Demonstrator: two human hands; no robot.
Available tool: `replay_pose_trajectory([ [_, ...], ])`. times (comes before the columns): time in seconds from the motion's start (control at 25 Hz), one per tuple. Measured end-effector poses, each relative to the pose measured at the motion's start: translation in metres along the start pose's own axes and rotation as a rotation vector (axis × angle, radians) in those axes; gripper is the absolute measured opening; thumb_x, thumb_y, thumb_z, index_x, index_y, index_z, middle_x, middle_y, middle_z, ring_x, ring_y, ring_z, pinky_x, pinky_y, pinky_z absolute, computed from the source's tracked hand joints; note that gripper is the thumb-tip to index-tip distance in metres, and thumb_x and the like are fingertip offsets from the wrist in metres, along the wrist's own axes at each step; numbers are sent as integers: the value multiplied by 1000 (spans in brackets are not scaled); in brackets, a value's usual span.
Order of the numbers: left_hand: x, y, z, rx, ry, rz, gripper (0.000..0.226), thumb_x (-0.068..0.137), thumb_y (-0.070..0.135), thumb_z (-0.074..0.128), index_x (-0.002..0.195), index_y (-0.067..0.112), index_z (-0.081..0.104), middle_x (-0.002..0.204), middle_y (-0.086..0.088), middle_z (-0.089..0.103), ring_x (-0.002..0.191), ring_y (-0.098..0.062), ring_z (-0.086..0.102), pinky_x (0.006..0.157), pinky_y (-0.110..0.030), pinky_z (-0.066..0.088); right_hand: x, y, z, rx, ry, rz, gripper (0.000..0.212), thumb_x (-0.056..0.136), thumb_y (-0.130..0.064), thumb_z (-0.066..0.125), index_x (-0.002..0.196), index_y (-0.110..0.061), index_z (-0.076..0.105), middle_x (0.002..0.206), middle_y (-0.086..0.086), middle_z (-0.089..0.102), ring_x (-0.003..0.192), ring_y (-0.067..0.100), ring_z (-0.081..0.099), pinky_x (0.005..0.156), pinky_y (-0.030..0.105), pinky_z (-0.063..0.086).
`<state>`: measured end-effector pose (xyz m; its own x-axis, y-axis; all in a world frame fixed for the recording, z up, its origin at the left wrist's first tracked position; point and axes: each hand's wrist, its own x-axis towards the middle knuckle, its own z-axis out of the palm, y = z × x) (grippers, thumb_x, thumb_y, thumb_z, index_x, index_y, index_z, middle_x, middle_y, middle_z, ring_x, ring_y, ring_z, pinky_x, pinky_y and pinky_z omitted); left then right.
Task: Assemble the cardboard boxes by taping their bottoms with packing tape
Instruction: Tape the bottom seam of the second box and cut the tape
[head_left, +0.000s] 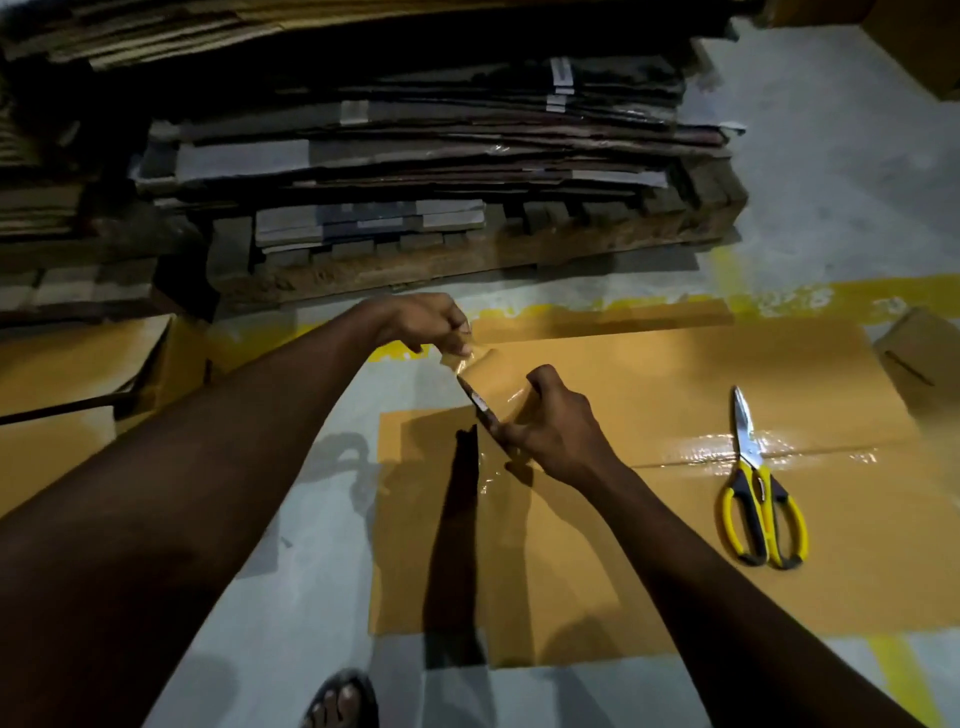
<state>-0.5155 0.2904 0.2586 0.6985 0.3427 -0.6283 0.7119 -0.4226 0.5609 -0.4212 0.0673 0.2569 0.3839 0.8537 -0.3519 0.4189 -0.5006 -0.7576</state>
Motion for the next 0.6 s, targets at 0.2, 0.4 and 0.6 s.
replay_pose_trajectory([
  [0.2, 36, -21, 9, -446, 131, 15, 10, 87, 0, 65, 88, 9, 61, 70, -3, 58, 67, -16, 60, 63, -30, 57, 23, 6, 23, 227, 60, 92, 46, 79, -29, 80, 111, -22, 48, 84, -10, 58, 63, 3, 58, 54, 19, 49],
  [0.4, 71, -32, 4, -250, 104, 30, 16, 90, 2, 62, 77, 11, 63, 63, -3, 46, 56, -14, 39, 51, -22, 37, 41, 11, 44, 474, 7, 107, 19, 85, -18, 68, 97, -29, 57, 95, 2, 72, 84, 22, 71, 78, 51, 58],
  [0.6, 99, -30, 8, 151, 261, 145, 5, 82, 4, 70, 82, 10, 70, 72, -1, 60, 70, -13, 53, 64, -22, 36, 38, 5, 44, 558, 9, 57, 25, 96, -16, 61, 72, -20, 57, 62, -17, 62, 57, -3, 55, 57, 19, 43],
])
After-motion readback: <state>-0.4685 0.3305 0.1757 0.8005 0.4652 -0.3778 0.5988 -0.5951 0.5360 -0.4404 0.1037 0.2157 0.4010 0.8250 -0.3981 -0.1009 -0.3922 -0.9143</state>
